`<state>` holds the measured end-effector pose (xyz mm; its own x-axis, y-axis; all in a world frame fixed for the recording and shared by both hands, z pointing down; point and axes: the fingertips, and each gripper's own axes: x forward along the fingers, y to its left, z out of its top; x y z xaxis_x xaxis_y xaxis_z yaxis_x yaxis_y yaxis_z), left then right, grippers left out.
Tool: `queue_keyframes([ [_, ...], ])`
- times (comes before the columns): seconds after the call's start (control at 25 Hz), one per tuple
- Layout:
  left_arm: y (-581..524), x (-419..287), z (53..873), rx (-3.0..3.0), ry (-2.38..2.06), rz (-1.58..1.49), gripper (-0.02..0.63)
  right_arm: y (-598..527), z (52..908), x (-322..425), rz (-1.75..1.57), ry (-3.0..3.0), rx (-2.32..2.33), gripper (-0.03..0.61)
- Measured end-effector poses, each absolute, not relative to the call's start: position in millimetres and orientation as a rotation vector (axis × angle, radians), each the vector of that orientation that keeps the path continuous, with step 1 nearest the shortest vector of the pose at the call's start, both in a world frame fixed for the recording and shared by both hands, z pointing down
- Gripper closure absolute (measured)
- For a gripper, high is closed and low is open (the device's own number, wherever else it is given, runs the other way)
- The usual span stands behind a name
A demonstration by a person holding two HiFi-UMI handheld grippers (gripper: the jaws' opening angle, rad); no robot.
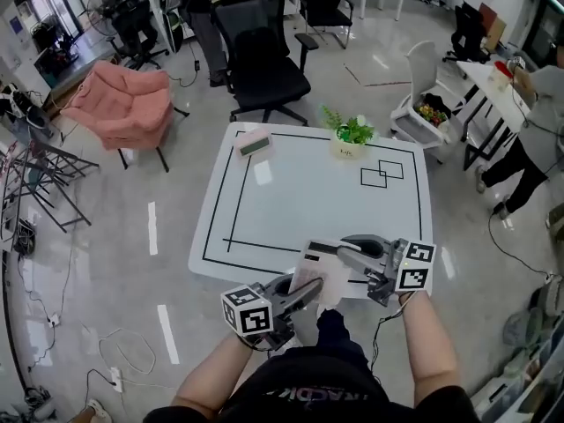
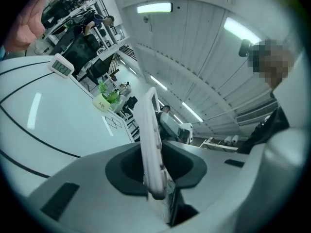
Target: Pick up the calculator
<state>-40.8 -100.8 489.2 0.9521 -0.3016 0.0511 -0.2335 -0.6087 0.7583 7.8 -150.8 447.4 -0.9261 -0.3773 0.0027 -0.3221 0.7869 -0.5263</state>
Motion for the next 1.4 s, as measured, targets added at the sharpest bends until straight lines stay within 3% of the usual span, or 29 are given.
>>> queue_keyframes([
  [0.28,-84.1,-78.8,473.3,2.206,-0.368,-0.217,0.543,-130.4,436.9,-17.7,-0.740,2.796,-0.711,0.495],
  [0.48,-74.7,-88.2,468.4,2.229,-0.393,-0.221,0.543,-122.1,435.2,-17.8,-0.660,2.831,-0.850,0.433],
  [0.8,-87.3,-105.9,447.4,2.177,-0.491,-0.400,0.545,-114.4,404.3,53.6,-0.474,2.635,-1.256,0.431],
  [0.84,-87.7,-106.5,445.0,2.185,-0.521,-0.401,0.545,-111.6,402.5,62.7,-0.426,2.628,-1.325,0.437],
  [0.96,-84.1,-105.7,435.7,2.213,-0.622,-0.399,0.545,-98.2,395.7,82.8,-0.312,2.607,-1.496,0.577],
  [1.4,-20.1,-50.7,427.9,2.212,-0.908,-0.386,0.545,-14.8,403.0,100.7,-0.195,2.785,-1.496,0.577],
])
